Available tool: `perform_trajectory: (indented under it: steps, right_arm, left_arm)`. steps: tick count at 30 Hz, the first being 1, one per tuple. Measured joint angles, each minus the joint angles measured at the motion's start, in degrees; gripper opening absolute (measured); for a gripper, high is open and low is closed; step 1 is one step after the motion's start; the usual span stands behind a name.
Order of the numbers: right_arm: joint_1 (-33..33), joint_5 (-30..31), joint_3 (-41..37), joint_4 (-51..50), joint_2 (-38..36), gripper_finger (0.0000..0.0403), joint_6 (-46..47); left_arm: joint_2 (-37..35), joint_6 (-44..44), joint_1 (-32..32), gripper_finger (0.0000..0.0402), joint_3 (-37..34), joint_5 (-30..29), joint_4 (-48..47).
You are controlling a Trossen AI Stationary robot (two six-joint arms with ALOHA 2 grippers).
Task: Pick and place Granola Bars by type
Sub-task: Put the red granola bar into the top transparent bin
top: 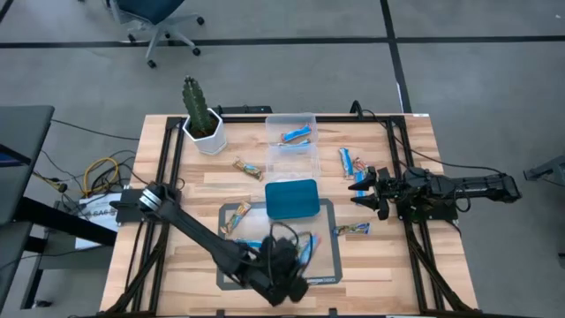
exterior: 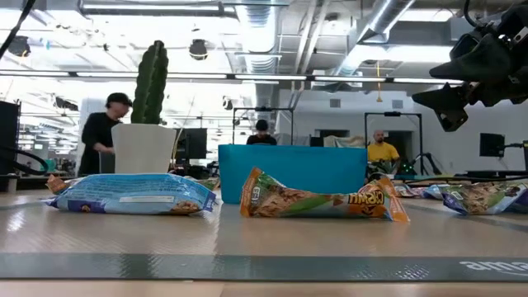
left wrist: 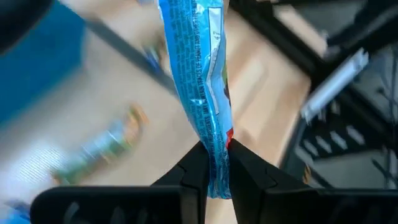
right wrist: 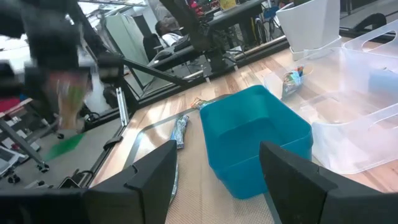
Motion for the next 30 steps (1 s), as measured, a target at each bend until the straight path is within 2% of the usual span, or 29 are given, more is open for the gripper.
perform_trajectory:
  steps: [9, 14, 19, 25, 27, 30]
  right_arm:
    - [0.0, 0.0, 0.0, 0.0, 0.0, 0.0221, 0.0]
    - [0.0, 0.0, 0.0, 0.0, 0.0, 0.0221, 0.0]
    - [0.0, 0.0, 0.0, 0.0, 0.0, 0.0221, 0.0]
    - [0.0, 0.0, 0.0, 0.0, 0.0, 0.0221, 0.0]
    - [0.0, 0.0, 0.0, 0.0, 0.0, 0.0221, 0.0]
    - [0.0, 0.0, 0.0, 0.0, 0.0, 0.0221, 0.0]
  left_arm:
    - [-9.2, 5.8, 6.7, 0.0040, 0.0, -6.2, -12.5]
    - [-12.4, 11.1, 12.5, 0.0040, 0.0, -6.6, -17.3]
    - [-15.5, 18.6, 19.6, 0.0040, -1.1, -6.0, -18.1]
    - [-19.7, 29.6, 30.6, 0.0040, -7.3, -3.8, -11.5]
    - [-20.5, 34.5, 34.6, 0.0040, -9.5, -0.6, -6.3]
    - [-20.5, 41.1, 40.2, 0.0040, -11.4, 7.3, 1.4]
